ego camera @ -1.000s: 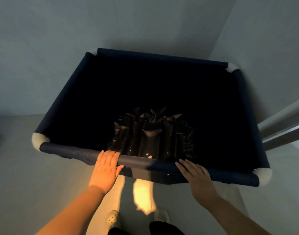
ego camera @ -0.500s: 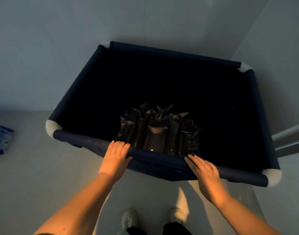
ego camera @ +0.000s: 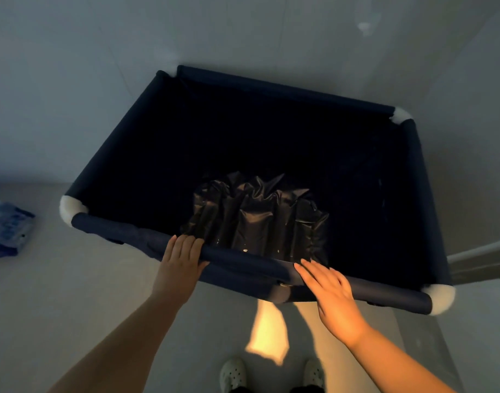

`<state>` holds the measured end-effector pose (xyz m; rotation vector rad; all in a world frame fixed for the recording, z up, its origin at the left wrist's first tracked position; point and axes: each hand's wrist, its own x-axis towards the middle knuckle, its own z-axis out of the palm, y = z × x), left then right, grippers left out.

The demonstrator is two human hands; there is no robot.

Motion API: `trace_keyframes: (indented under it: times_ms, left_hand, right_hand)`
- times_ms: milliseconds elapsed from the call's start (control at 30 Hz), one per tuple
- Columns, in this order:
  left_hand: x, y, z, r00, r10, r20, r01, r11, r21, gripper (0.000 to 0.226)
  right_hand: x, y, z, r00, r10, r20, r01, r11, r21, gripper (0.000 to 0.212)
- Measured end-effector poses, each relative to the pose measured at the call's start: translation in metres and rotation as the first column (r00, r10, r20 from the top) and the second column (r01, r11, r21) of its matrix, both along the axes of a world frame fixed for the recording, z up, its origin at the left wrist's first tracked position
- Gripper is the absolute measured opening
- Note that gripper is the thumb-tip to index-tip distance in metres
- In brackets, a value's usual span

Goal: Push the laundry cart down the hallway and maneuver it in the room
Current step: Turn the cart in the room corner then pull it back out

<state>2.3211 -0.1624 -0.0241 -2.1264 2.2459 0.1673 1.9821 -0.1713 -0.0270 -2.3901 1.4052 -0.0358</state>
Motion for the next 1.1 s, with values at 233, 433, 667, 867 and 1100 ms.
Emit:
trace_keyframes:
  times_ms: [233,433,667,867,1100]
  left_hand:
    - [0.013,0.042,-0.013,0.987,0.147,-0.066,-0.151,0.986,-0.065,0.059]
    - [0.013,0.083,-0.014,0.966,0.245,-0.082,-0.25,0.966,-0.062,0.057]
    - [-0.003,0.125,-0.016,0.944,0.319,-0.082,-0.327,0.938,-0.115,0.049]
    - [-0.034,0.151,-0.016,0.905,0.407,-0.125,-0.42,0.9,-0.113,0.057]
    - [-0.091,0.163,-0.017,0.864,0.48,-0.15,-0.494,0.866,-0.077,0.05]
  right_hand:
    - [0.016,0.005,-0.001,0.994,0.106,0.014,-0.106,0.994,-0.004,0.111]
    - [0.016,0.01,-0.005,0.976,0.217,0.007,-0.217,0.976,-0.012,0.113]
    - [0.01,0.013,-0.008,0.946,0.323,-0.014,-0.324,0.946,-0.032,0.098]
    - [-0.011,0.01,-0.014,0.921,0.389,-0.026,-0.389,0.92,-0.035,0.108]
    - [-0.053,-0.006,-0.014,0.882,0.469,-0.034,-0.471,0.88,-0.059,0.111]
